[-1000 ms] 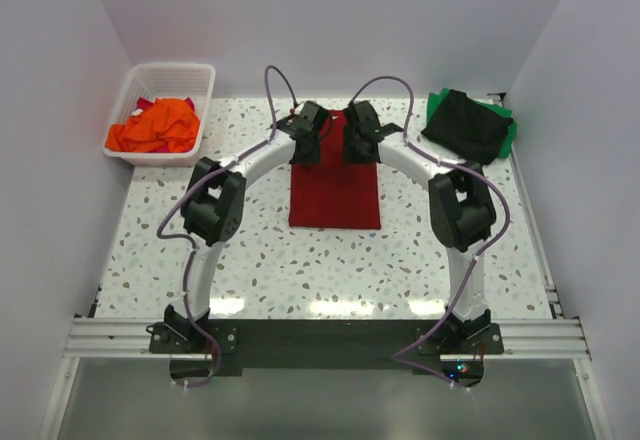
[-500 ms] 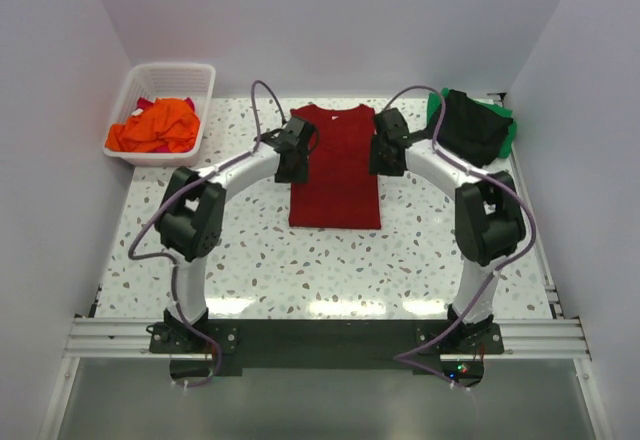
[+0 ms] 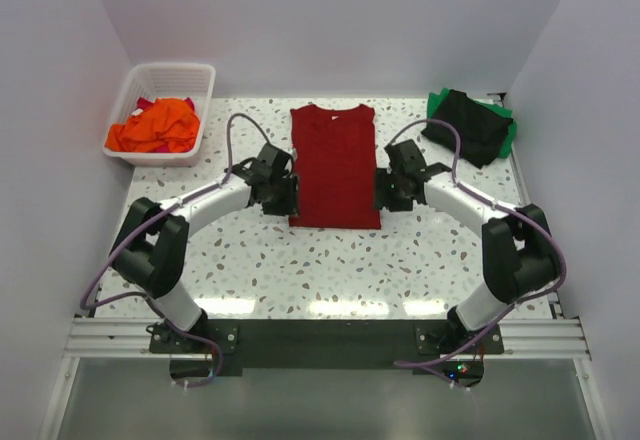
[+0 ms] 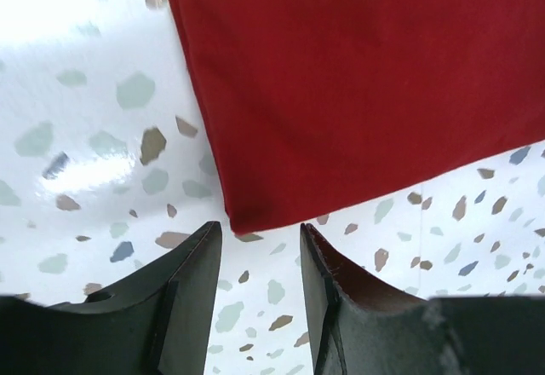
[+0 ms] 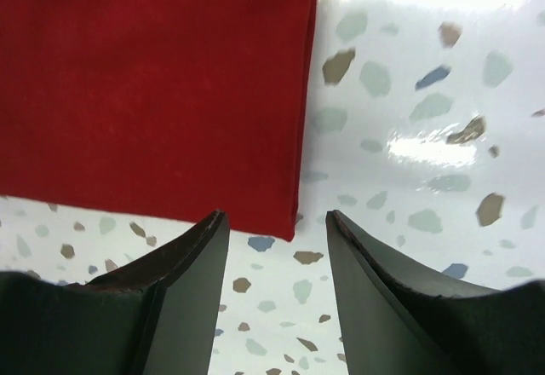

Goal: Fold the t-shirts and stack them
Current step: Fold the tshirt

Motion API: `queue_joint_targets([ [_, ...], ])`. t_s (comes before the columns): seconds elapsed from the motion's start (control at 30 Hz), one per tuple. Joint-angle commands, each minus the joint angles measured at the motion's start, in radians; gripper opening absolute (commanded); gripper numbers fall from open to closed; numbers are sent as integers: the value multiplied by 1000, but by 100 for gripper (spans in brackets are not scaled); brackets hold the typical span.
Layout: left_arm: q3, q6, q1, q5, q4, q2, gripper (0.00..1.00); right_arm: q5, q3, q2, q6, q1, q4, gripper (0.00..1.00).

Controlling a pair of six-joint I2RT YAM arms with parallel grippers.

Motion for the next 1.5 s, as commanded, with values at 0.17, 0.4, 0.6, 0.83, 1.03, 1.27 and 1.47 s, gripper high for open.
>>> queue_joint_targets([
  [0.17, -215, -56, 30, 138, 190, -93, 48, -159, -189, -110, 43, 3, 122, 54],
  [0.4, -258, -95, 72, 132, 267, -89, 47, -137, -264, -90, 51, 0, 236, 51],
  [0.6, -244, -101, 98, 140, 304, -70, 47, -141, -249, -27, 53, -6, 271, 49],
  [0.83, -212, -106, 116, 243, 313, 3, 47, -148, -215, 29, 45, -11, 266, 49],
  [1.03, -207, -95, 121, 258, 315, 39, 47, -160, -215, 46, 45, -14, 266, 46],
  [1.27, -210, -118, 129, 290, 362, 66, 44, -186, -211, 74, 43, -12, 260, 22],
  [1.47, -195, -95, 129, 269, 301, 80, 33, -203, -197, 86, 27, -14, 243, 4],
])
